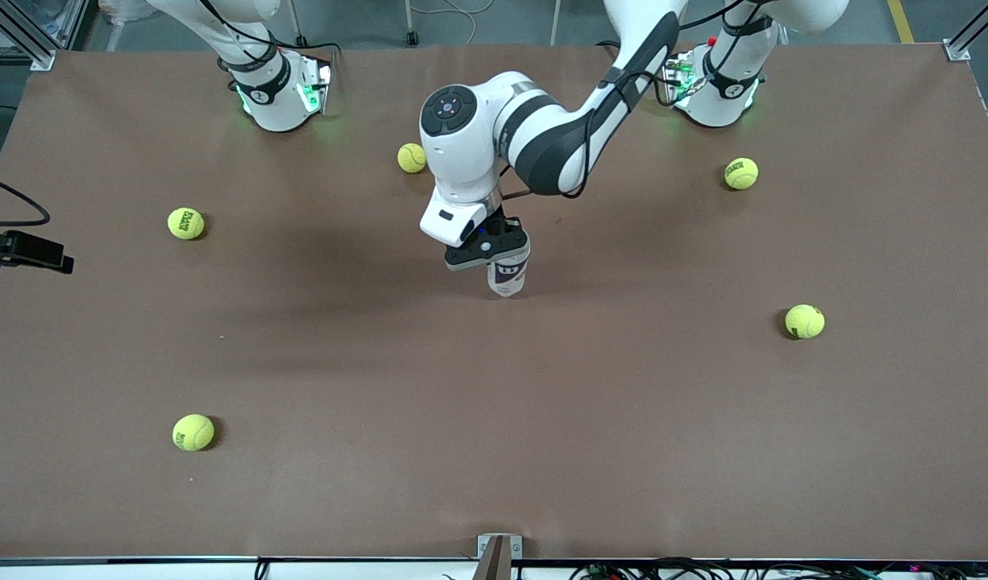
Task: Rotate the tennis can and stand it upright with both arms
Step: 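Rotate the can upright with the left gripper and lower it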
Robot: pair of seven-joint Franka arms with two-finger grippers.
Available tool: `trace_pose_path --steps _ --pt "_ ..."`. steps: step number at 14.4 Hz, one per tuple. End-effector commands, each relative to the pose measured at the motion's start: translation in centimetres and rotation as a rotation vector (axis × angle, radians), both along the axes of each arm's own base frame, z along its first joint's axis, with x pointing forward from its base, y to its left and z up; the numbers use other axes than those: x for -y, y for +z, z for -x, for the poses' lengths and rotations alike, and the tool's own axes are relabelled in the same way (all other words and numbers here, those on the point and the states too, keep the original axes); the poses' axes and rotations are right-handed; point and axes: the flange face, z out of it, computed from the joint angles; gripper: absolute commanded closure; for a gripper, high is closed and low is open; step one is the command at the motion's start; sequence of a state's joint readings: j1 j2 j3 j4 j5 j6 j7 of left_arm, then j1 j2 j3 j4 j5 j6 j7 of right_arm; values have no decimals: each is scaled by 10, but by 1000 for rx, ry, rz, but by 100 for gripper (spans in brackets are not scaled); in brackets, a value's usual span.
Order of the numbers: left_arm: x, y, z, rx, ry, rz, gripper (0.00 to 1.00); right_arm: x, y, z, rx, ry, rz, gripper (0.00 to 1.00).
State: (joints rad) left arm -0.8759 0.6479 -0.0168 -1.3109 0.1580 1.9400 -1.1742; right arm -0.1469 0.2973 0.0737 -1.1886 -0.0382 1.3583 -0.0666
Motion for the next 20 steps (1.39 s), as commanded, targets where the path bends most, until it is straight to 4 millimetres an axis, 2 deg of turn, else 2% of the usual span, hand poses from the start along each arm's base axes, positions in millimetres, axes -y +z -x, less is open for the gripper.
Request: trace_pose_path --steps 1,3,5,7,9,10,14,15,16,18,20 --pt "1 2 -6 11 4 -16 93 -8 5 26 -11 -14 6 0" --pt "2 3 -5 11 3 -11 74 -16 7 28 -21 -7 23 0" --pt "3 3 -5 10 5 -10 62 -7 11 33 -18 -27 -15 0" --pt "2 3 -5 9 7 -10 60 -5 23 40 7 -31 -17 0" --pt "1 5 -6 10 6 -7 48 -6 29 50 17 -28 -19 0" --pt "1 7 -6 11 7 -4 45 -8 31 57 29 -25 -20 0" --pt "-5 31 -12 30 19 24 23 -12 31 88 66 -17 -24 0" --pt "-10 45 -16 43 31 39 15 -12 33 91 69 -15 -26 0" --pt "-18 66 -22 62 45 60 0 -12 36 94 69 -15 -27 0" --pt "-41 94 -41 80 87 94 0 -12 45 101 80 12 -29 0" --pt "-78 138 -62 129 115 125 0 -8 49 105 84 42 -33 0"
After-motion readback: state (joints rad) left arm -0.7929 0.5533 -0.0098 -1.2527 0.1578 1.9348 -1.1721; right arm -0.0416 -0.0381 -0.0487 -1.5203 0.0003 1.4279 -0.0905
